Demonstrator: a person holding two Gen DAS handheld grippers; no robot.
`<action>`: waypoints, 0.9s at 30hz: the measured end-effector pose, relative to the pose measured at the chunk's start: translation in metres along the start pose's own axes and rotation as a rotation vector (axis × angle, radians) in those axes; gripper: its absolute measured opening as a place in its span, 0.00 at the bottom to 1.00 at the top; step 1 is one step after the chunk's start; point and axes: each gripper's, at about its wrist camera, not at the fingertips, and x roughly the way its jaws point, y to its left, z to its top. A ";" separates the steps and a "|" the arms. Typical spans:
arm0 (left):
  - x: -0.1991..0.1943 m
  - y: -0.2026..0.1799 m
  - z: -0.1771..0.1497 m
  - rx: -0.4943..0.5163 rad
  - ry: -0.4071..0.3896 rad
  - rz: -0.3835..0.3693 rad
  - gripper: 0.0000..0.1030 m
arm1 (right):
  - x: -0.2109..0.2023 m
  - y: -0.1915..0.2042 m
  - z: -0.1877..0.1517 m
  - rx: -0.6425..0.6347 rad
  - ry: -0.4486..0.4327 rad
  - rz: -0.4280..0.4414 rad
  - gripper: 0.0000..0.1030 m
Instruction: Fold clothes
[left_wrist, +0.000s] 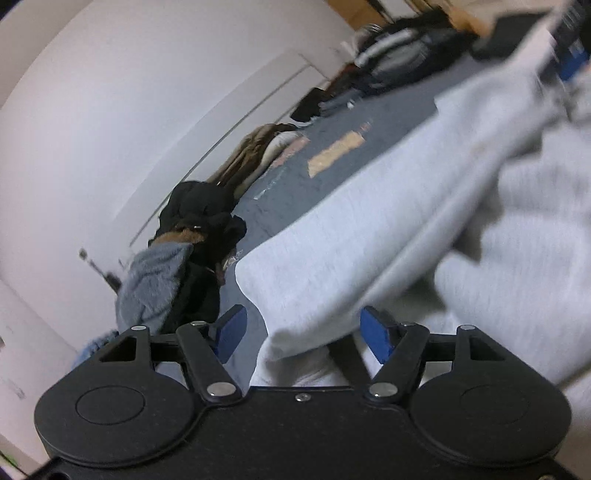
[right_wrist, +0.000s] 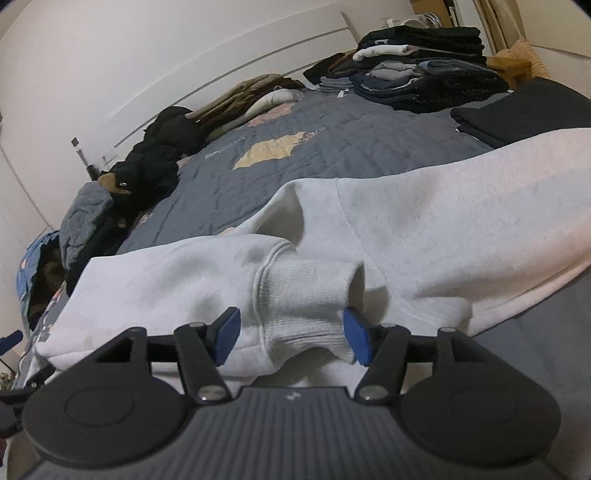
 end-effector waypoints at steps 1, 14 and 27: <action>0.001 -0.003 -0.006 0.022 0.003 0.004 0.66 | 0.004 0.000 0.001 0.000 0.001 0.000 0.59; 0.017 -0.023 -0.036 0.174 0.063 -0.032 0.14 | 0.036 0.006 0.006 0.072 0.000 0.055 0.19; 0.005 -0.009 -0.038 0.100 0.122 -0.095 0.13 | 0.033 0.025 0.024 -0.065 -0.020 0.071 0.20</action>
